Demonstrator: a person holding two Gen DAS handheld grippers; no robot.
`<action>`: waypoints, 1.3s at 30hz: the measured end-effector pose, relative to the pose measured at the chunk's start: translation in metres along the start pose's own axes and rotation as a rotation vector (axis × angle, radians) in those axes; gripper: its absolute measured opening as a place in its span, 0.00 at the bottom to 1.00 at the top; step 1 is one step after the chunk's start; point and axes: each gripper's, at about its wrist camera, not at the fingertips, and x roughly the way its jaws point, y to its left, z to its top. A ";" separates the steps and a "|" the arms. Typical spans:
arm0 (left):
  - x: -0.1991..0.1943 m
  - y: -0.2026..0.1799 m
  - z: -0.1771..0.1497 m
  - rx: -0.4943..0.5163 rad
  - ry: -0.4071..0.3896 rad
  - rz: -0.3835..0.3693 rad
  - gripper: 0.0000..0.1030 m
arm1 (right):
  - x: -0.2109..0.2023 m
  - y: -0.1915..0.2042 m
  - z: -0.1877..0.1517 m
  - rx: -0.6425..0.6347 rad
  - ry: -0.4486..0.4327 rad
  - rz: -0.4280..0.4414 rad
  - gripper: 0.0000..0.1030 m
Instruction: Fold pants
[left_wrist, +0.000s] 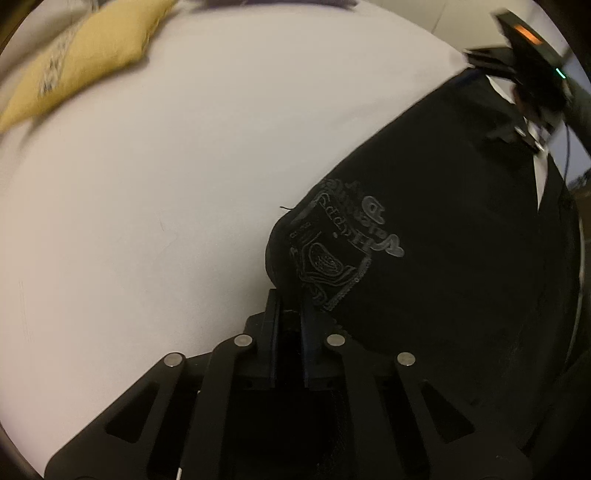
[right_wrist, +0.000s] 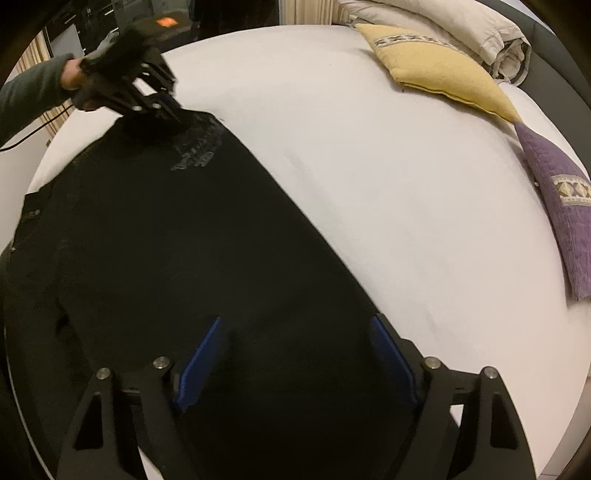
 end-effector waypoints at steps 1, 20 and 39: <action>-0.004 -0.003 -0.003 0.023 -0.021 0.032 0.07 | 0.004 -0.002 0.003 -0.001 0.006 0.001 0.73; -0.046 -0.116 -0.068 0.212 -0.385 0.323 0.07 | 0.028 -0.024 0.020 -0.048 0.041 -0.016 0.54; -0.088 -0.165 -0.124 0.132 -0.502 0.342 0.07 | -0.056 0.054 -0.009 -0.178 -0.021 -0.149 0.04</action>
